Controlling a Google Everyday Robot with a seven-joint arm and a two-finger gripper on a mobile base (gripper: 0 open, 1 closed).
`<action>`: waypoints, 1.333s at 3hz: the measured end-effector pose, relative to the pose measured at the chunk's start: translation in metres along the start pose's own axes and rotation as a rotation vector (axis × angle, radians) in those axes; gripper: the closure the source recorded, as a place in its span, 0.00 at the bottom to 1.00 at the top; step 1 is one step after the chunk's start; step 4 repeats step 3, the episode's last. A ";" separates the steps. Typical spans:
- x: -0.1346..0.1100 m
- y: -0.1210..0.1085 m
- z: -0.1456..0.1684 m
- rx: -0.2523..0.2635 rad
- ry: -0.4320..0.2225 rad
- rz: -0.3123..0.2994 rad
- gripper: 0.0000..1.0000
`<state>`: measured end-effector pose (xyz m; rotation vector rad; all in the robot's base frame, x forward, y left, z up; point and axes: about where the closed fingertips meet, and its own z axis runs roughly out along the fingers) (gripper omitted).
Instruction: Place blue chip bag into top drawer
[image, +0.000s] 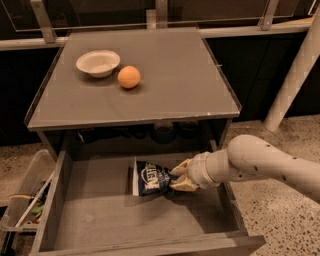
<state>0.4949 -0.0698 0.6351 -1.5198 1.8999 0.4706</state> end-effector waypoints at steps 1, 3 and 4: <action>0.000 0.000 0.000 0.000 0.000 0.000 0.13; 0.000 0.000 0.000 0.000 0.000 0.000 0.00; 0.000 0.000 0.000 0.000 0.000 0.000 0.00</action>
Offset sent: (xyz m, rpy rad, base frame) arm 0.0000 0.0000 0.0000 0.0000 0.0000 0.0000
